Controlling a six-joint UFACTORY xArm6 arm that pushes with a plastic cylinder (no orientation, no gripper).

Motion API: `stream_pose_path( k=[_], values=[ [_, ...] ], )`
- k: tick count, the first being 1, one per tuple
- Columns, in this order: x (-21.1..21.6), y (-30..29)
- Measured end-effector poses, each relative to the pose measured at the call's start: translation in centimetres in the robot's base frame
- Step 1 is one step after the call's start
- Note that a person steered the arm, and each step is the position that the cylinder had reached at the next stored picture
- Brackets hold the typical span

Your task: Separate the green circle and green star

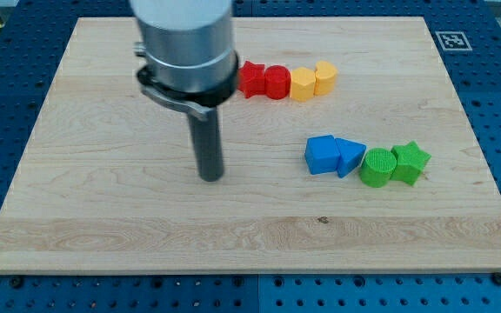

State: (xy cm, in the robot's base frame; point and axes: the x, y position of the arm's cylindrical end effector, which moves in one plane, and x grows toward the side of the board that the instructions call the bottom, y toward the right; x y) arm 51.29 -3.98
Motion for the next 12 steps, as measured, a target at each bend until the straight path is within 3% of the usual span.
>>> stream_pose_path(
  k=[2, 4, 5, 9, 12],
  values=[
    [0.2, 12.1],
    [7.0, 21.5],
    [7.2, 23.1],
    [1.6, 15.3],
    [1.4, 21.8]
  ],
)
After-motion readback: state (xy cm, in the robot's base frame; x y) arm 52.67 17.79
